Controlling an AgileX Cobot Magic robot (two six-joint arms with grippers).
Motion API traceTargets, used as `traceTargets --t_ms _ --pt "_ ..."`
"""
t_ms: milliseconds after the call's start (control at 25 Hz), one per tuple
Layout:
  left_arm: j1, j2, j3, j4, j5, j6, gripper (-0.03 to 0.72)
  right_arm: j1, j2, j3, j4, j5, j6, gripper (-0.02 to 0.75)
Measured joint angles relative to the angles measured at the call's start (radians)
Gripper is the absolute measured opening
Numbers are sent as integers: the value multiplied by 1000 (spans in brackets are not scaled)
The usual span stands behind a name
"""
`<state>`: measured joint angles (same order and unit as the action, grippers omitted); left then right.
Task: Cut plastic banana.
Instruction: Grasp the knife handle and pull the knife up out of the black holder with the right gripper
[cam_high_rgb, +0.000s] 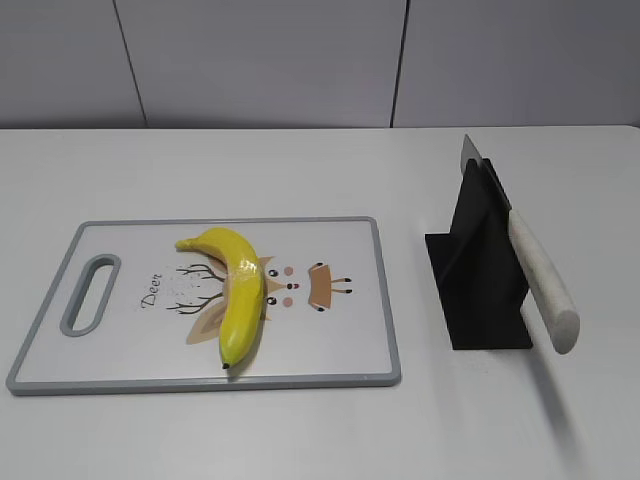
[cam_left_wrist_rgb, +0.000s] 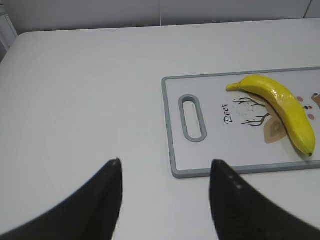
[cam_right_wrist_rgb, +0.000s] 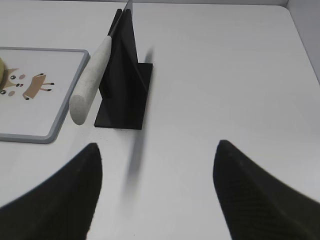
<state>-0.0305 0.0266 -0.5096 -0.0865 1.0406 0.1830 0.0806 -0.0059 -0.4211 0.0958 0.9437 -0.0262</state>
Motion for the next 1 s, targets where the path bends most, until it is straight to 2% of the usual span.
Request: traceTargets --t_ms 1000 --pt "0 0 0 0 -1 0 514 0 0 0 0 -1 0 526"
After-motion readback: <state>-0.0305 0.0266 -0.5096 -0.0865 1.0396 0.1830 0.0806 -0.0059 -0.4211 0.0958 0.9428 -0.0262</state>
